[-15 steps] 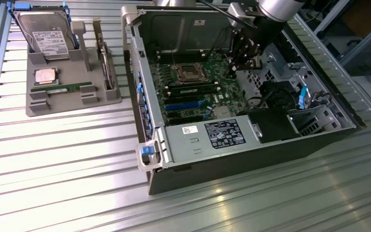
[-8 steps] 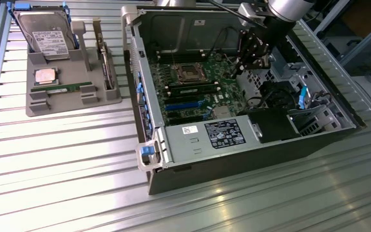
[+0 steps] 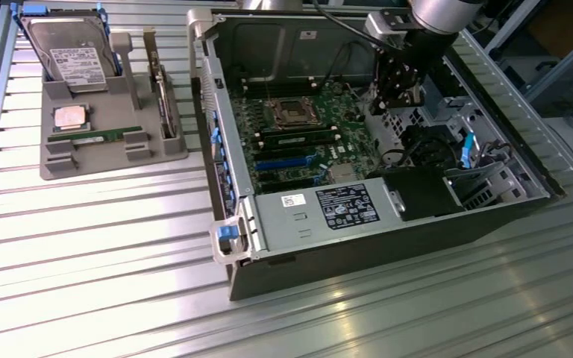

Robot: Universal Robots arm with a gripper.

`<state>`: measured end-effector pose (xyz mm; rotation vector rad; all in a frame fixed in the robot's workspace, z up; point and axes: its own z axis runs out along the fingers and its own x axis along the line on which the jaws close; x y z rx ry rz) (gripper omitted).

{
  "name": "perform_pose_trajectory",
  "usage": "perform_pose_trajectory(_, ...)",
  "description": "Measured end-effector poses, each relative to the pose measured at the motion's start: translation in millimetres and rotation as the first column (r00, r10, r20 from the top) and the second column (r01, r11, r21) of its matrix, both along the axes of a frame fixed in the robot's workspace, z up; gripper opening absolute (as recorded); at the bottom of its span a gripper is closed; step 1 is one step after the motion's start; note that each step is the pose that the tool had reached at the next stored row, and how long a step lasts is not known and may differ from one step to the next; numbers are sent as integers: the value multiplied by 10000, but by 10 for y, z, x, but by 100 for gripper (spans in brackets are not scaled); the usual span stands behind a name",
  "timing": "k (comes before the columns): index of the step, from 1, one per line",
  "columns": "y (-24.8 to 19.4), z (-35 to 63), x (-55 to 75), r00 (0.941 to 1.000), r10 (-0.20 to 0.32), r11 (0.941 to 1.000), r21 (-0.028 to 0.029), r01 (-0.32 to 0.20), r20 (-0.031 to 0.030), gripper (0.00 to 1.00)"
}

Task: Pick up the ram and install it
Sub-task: 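Insert the ram into the slot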

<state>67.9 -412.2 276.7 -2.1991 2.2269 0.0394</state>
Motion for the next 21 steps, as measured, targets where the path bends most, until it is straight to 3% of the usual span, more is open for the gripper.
perform_pose_trajectory(6,1,0,15,10000,-1,10000,-7,1,0,11)
perform_pose_trajectory(12,9,6,157,10000,-12,10000,-12,12,0,11)
perform_pose_trajectory(18,9,6,133,10000,-12,10000,-14,12,0,11)
perform_pose_trajectory(21,40,29,79,10000,-13,10000,-20,13,7,11)
